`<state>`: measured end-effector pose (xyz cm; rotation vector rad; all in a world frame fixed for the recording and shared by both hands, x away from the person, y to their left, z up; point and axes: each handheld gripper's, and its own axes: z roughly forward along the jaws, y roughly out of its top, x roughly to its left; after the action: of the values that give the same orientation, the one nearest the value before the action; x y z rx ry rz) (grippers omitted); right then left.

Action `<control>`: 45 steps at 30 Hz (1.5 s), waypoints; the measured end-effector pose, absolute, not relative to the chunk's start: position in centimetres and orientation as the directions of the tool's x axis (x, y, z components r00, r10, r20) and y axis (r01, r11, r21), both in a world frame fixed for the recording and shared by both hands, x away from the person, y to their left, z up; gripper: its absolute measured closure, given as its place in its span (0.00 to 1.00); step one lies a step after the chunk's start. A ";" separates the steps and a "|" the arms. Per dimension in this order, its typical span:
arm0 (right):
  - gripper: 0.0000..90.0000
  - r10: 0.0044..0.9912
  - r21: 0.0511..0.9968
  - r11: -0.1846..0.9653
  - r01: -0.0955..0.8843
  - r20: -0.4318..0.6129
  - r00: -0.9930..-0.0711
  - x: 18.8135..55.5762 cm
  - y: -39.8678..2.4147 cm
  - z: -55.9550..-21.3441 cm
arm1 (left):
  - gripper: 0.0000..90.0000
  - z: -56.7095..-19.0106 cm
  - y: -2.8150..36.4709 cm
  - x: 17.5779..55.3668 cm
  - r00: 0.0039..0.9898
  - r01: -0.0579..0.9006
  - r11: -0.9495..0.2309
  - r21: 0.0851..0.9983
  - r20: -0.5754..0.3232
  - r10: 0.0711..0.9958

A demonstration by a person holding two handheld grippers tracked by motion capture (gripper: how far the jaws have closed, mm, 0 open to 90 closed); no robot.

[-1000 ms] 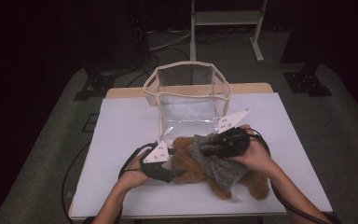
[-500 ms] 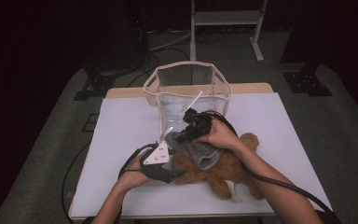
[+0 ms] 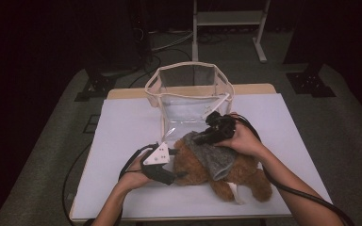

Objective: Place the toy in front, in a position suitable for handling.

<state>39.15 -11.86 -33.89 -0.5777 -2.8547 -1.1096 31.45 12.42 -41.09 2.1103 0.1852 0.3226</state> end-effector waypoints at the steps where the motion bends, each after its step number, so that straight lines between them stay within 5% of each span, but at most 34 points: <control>1: 0.85 0.333 0.649 0.677 0.348 0.152 -0.931 38.7 -12.4 -33.8 | 0.30 -41.1 12.5 31.5 0.954 0.007 -0.529 0.849 0.153 0.259; 15: 0.85 0.288 0.701 0.660 0.270 0.096 -0.953 33.7 -14.6 -33.2 | 0.29 -41.0 12.7 32.1 0.937 0.045 -0.511 0.859 0.140 0.319; 27: 0.85 0.346 0.709 0.629 0.319 0.112 -0.931 35.8 -15.1 -34.5 | 0.29 -41.4 13.3 32.1 0.940 0.048 -0.535 0.843 0.144 0.311; 32: 0.85 0.355 0.714 0.619 0.328 0.118 -0.927 36.1 -15.4 -34.5 | 0.41 -41.4 13.3 32.1 0.937 0.037 -0.541 0.840 0.159 0.310; 45: 0.85 0.250 0.729 0.654 0.204 0.046 -0.967 34.9 -10.8 -33.1 | 0.42 -41.2 12.9 32.2 0.935 0.033 -0.531 0.846 0.162 0.316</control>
<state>34.91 -10.79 -33.06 -0.4003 -2.9095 -1.2704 32.18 12.93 -41.16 2.1097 0.2470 0.3657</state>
